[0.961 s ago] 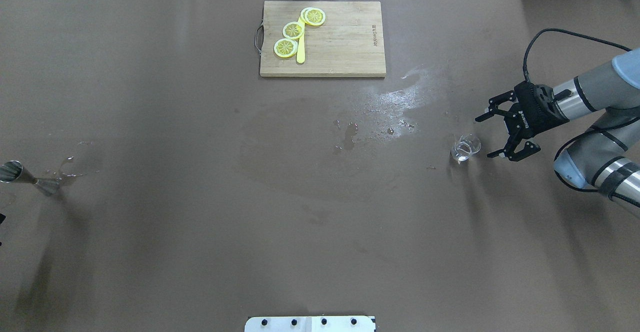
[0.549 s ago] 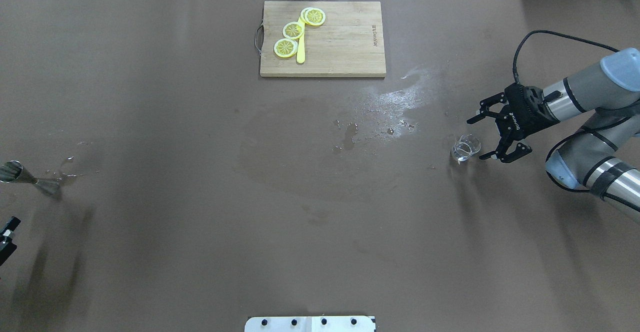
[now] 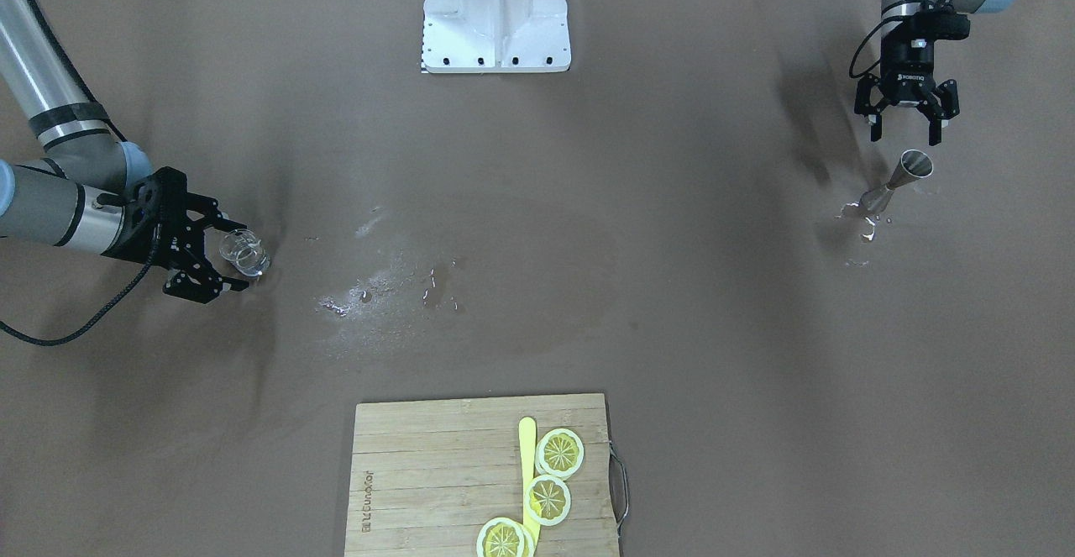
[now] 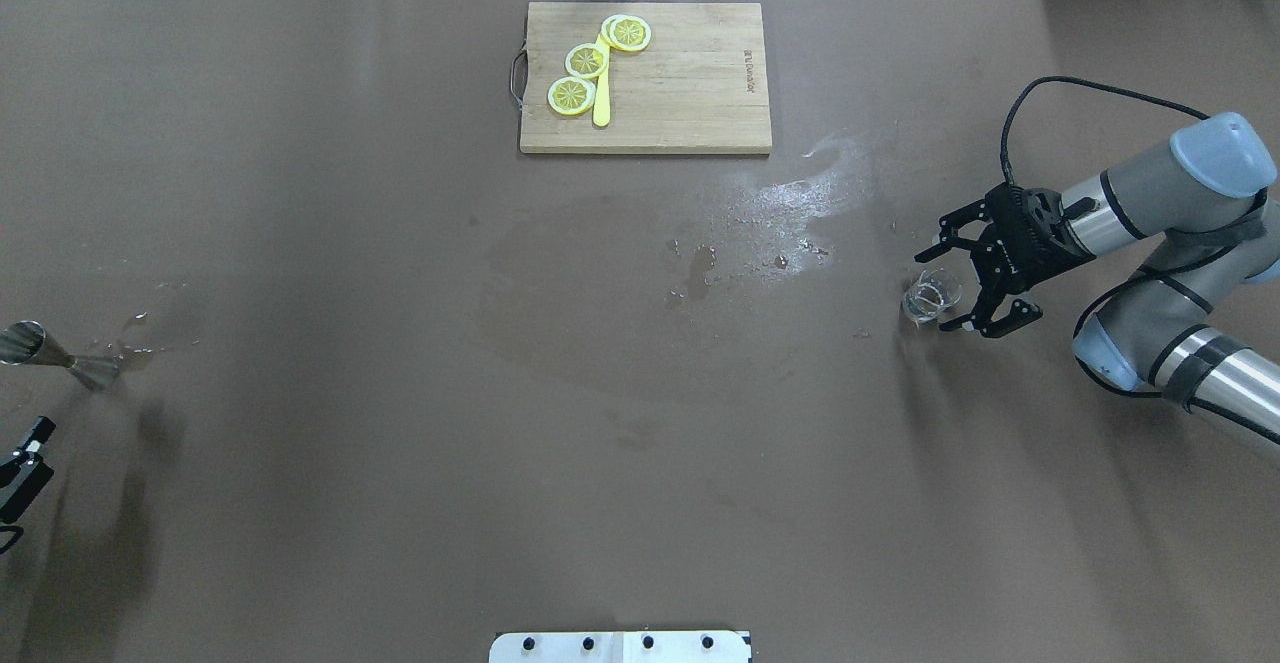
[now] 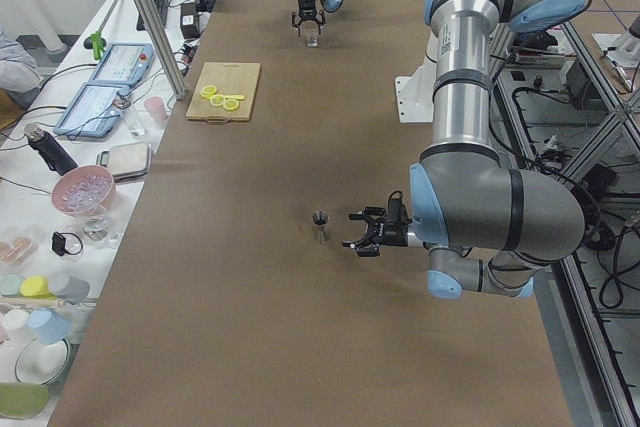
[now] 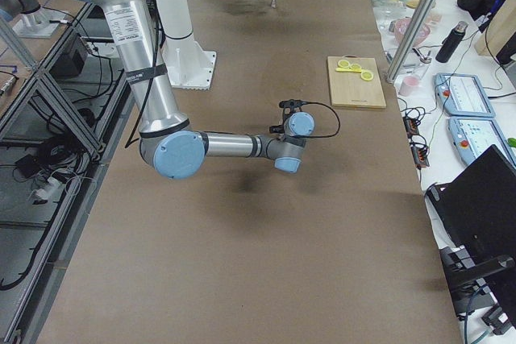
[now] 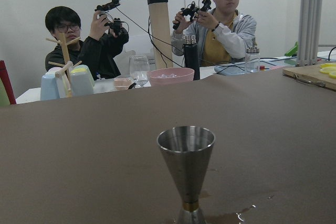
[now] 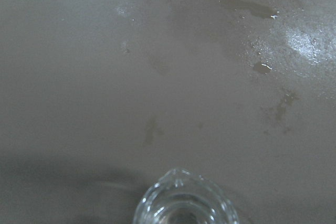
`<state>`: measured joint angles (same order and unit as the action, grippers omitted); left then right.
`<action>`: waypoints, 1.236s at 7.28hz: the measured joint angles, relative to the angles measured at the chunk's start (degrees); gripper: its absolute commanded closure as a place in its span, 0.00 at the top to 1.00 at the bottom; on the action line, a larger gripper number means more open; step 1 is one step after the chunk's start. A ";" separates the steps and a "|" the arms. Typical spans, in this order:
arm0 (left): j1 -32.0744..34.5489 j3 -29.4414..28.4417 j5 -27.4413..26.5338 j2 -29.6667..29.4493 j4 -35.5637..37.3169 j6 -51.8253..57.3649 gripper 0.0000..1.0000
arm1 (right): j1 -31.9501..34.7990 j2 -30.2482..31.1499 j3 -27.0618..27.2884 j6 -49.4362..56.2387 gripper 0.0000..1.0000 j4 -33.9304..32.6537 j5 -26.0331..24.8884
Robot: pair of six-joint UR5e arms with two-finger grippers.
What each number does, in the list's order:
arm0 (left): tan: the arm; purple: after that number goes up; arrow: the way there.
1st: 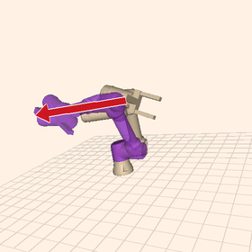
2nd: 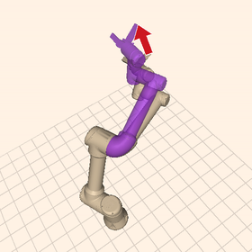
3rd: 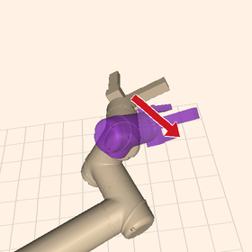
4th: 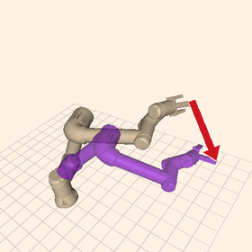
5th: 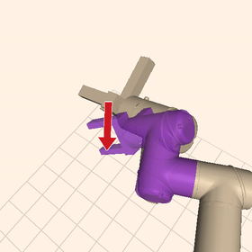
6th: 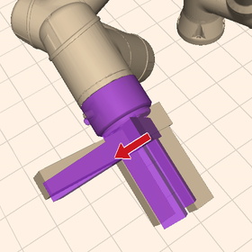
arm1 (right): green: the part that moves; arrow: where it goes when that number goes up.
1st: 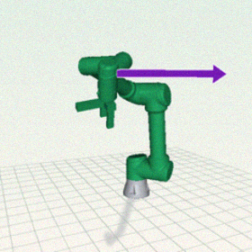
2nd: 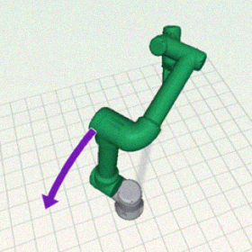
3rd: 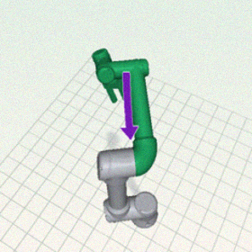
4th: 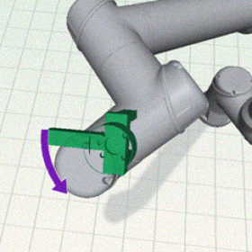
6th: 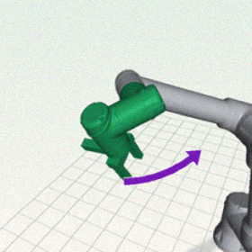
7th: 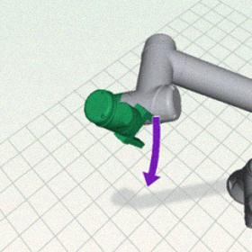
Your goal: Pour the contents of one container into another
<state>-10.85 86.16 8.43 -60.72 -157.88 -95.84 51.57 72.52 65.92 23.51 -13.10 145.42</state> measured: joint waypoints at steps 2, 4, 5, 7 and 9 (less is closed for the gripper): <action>1.85 0.73 0.71 -1.31 6.10 -6.18 0.94 | -0.09 0.27 0.00 -0.26 0.73 0.00 0.25; 4.65 1.31 3.13 -3.30 9.58 -6.94 0.92 | -0.10 0.28 0.00 -0.38 0.72 -0.12 0.42; 6.44 1.47 4.00 -4.76 11.96 -7.00 0.89 | -0.16 0.15 0.00 -0.39 0.72 -0.26 0.39; 10.23 1.60 5.47 -7.48 15.76 -7.01 0.80 | -0.26 0.09 0.00 -0.40 0.60 -0.20 0.37; 13.15 1.63 6.38 -9.35 16.62 -6.89 0.42 | -0.06 0.19 0.00 -0.40 0.33 -0.07 0.39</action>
<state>2.29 87.79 14.81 -70.07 -141.26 -102.74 51.51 72.70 65.92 23.12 -13.16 145.81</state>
